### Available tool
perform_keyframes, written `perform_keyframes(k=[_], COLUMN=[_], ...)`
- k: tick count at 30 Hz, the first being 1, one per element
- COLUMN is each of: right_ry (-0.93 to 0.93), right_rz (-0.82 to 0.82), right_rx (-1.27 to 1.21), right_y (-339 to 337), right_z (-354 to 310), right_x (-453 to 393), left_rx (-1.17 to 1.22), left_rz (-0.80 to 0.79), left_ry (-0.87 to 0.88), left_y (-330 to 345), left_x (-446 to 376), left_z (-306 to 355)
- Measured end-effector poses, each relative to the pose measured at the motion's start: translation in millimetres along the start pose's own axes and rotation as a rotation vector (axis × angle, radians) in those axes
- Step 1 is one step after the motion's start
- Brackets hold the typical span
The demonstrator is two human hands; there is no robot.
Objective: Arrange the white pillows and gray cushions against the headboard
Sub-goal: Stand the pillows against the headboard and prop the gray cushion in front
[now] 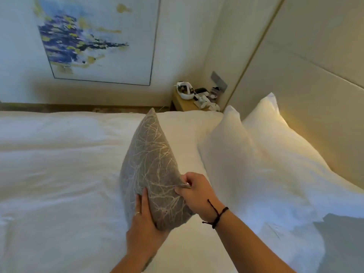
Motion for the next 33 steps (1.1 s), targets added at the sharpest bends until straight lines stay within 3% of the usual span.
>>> perform_keyframes(k=[4, 9, 13, 15, 17, 27, 30, 33], right_ry=[-0.109, -0.124, 0.068, 0.159, 0.162, 0.079, 0.099, 0.248], right_rz=[0.117, 0.210, 0.149, 0.011, -0.074, -0.113, 0.009, 0.174], right_rx=[0.017, -0.068, -0.012, 0.065, 0.045, 0.030, 0.168, 0.232], right_y=[-102.4, -226.4, -294.8, -308.0, -312.7, -313.9, -331.7, -360.5], right_z=[27.0, 110.2, 216.9, 269.9, 302.0, 327.1, 336.6, 358.3], right_x=[-18.0, -67.6, -114.2, -118.6, -114.7, -97.9, -78.2, -52.3], left_rx=[-0.014, -0.051, -0.013, 0.011, 0.017, -0.058, -0.081, -0.143], left_rz=[0.013, 0.029, -0.345, -0.464, -0.433, -0.273, -0.254, -0.257], left_ry=[0.129, 0.198, 0.169, 0.136, 0.092, 0.234, 0.296, 0.391], left_y=[53.6, 148.3, 222.0, 241.5, 251.0, 273.6, 284.0, 299.6], left_x=[-20.9, -34.1, -46.5, -48.6, -48.6, -55.3, -59.7, -57.9], left_z=[95.5, 203.3, 255.9, 269.6, 276.9, 310.3, 322.7, 338.0])
Point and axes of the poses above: each hand's wrist, its own x-axis away from the middle knuckle, its own y-axis out of the palm, z = x × y, the point moved 1 cm from there along -x, towards the middle knuckle, and after that the axes turned 5 degrees about z, right-handed, at the moved point
